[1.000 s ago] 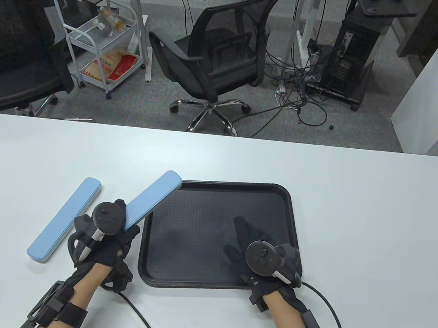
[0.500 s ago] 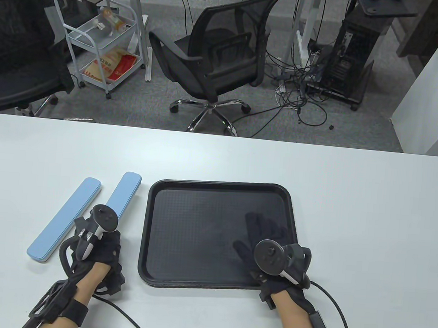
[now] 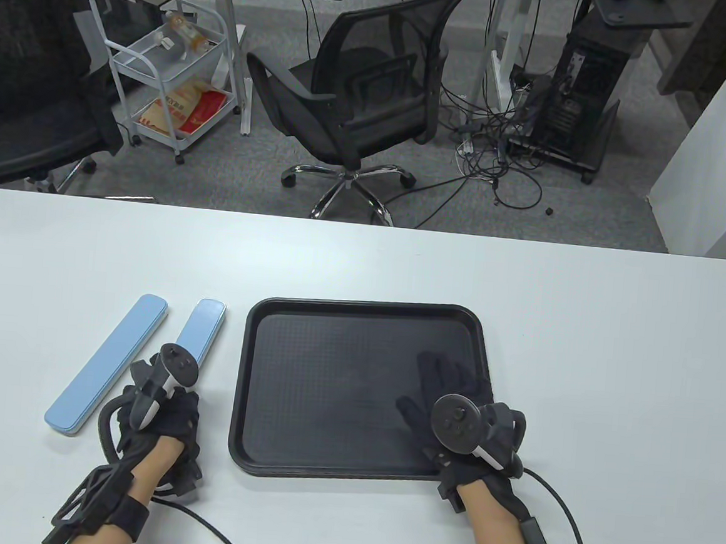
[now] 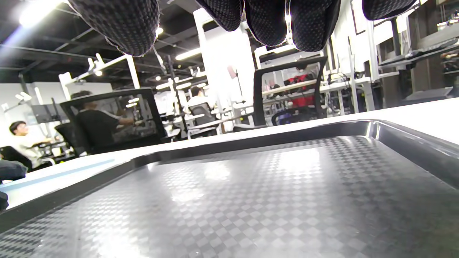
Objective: Slide to open lunch boxes and place utensils
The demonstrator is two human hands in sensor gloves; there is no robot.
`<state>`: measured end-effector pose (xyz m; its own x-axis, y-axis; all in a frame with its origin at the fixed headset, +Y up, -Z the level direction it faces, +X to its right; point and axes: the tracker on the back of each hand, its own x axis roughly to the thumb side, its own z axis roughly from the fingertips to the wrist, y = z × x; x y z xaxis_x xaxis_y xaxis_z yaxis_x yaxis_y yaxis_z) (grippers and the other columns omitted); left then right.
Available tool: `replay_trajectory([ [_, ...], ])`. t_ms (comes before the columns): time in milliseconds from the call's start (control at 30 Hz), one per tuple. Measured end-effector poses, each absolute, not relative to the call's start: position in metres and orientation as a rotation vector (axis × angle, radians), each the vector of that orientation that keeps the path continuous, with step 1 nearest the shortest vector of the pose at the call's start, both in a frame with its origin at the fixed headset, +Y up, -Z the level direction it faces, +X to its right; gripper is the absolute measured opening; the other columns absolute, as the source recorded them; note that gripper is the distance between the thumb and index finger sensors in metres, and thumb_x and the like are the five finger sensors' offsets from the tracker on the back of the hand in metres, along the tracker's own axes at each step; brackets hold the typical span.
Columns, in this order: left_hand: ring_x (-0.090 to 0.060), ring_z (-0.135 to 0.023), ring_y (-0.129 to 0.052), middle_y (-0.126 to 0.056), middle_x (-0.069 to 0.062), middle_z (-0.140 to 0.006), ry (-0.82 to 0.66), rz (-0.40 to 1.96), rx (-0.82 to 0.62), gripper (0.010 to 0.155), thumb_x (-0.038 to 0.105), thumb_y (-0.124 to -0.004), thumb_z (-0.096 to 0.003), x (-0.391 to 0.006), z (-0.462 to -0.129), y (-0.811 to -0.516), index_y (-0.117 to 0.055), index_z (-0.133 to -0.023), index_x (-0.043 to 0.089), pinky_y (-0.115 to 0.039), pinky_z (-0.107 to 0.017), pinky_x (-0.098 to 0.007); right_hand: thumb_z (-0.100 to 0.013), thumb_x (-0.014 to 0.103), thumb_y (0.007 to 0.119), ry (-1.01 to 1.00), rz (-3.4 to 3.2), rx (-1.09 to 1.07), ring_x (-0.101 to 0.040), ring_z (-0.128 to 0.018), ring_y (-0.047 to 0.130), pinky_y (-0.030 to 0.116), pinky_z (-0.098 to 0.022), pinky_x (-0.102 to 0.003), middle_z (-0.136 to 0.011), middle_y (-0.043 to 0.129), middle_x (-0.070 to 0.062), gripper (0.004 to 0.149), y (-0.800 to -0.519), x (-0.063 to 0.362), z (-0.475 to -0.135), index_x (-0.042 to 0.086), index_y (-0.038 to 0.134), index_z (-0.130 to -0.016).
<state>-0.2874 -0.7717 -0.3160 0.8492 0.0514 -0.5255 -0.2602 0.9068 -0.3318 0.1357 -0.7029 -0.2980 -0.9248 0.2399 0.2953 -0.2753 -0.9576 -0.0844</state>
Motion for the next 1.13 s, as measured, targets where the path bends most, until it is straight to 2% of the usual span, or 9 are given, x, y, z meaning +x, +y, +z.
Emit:
replay_trajectory([
  [100,-0.041,-0.102,-0.056,-0.040,-0.016,-0.114,0.516,0.174,-0.460,0.090,0.050,-0.076,-0.0564,-0.288,-0.315,-0.777,-0.013,-0.111,0.016,-0.068,-0.072,-0.063,-0.055,0.053,0.074,-0.197,2.865,0.418,-0.056,-0.103,0.054,0.045,-0.067,-0.079,-0.118,0.049,-0.022,0.076,-0.702,0.137,-0.297,0.012,0.046,-0.113],
  [233,-0.041,-0.104,-0.055,-0.037,-0.017,-0.115,0.498,0.167,-0.452,0.092,0.055,-0.075,-0.0550,-0.285,-0.314,-0.776,-0.012,-0.111,0.017,-0.065,-0.074,-0.065,-0.055,0.053,0.074,-0.196,2.887,0.429,-0.057,-0.104,0.053,0.045,-0.067,-0.079,-0.118,0.049,-0.022,0.076,-0.701,0.137,-0.296,0.012,0.046,-0.113],
  [367,-0.044,-0.107,-0.048,-0.027,-0.017,-0.117,0.482,0.168,-0.385,0.094,0.058,-0.072,-0.0543,-0.278,-0.312,-0.759,-0.010,-0.111,0.017,-0.058,-0.075,-0.070,-0.055,0.053,0.074,-0.199,2.934,0.448,-0.057,-0.104,0.053,0.044,-0.067,-0.080,-0.118,0.049,-0.022,0.076,-0.703,0.136,-0.295,0.012,0.046,-0.113],
  [467,-0.047,-0.111,-0.039,-0.019,-0.014,-0.119,0.377,0.193,-0.326,0.093,0.062,-0.072,-0.0526,-0.266,-0.312,-0.743,-0.012,-0.112,0.023,-0.050,-0.075,-0.076,-0.055,0.053,0.073,-0.209,2.989,0.473,-0.057,-0.105,0.051,0.043,-0.067,-0.080,-0.119,0.048,-0.022,0.076,-0.704,0.134,-0.293,0.012,0.045,-0.114],
  [567,-0.053,-0.114,-0.014,-0.001,-0.005,-0.120,0.222,0.203,-0.262,0.090,0.063,-0.073,-0.0520,-0.254,-0.312,-0.733,-0.012,-0.111,0.037,-0.027,-0.073,-0.085,-0.055,0.056,0.071,-0.176,3.076,0.505,-0.058,-0.108,0.043,0.037,-0.066,-0.082,-0.121,0.043,-0.021,0.077,-0.706,0.130,-0.292,0.015,0.044,-0.115],
  [700,-0.056,-0.111,-0.008,-0.006,-0.001,-0.122,0.065,0.220,-0.083,0.084,0.064,-0.071,-0.0524,-0.243,-0.307,-0.722,-0.018,-0.112,0.040,-0.022,-0.066,-0.089,-0.057,0.060,0.061,0.025,3.125,0.518,-0.053,-0.112,0.022,0.023,-0.065,-0.083,-0.126,0.030,-0.010,0.073,-0.713,0.127,-0.294,0.024,0.039,-0.117],
  [767,-0.053,-0.110,-0.001,-0.003,0.000,-0.122,0.010,0.231,-0.065,0.083,0.066,-0.068,-0.0529,-0.240,-0.306,-0.719,-0.017,-0.112,0.041,-0.016,-0.065,-0.089,-0.057,0.060,0.059,0.084,3.090,0.506,-0.052,-0.112,0.015,0.020,-0.065,-0.083,-0.126,0.026,-0.007,0.073,-0.717,0.126,-0.295,0.025,0.037,-0.117],
  [900,-0.049,-0.108,0.012,0.007,0.001,-0.121,-0.019,0.146,-0.136,0.084,0.072,-0.061,-0.0528,-0.237,-0.307,-0.721,-0.010,-0.112,0.041,-0.006,-0.063,-0.087,-0.056,0.065,0.057,0.127,3.129,0.546,-0.051,-0.110,0.007,0.017,-0.064,-0.083,-0.126,0.020,-0.007,0.077,-0.722,0.121,-0.294,0.026,0.033,-0.118],
  [1133,-0.048,-0.107,0.016,0.011,0.001,-0.119,-0.010,0.125,-0.177,0.085,0.075,-0.056,-0.0525,-0.239,-0.309,-0.727,-0.007,-0.112,0.040,-0.002,-0.063,-0.085,-0.056,0.065,0.061,0.162,3.133,0.576,-0.052,-0.110,0.009,0.018,-0.064,-0.083,-0.126,0.020,-0.011,0.079,-0.729,0.109,-0.291,0.025,0.031,-0.117],
])
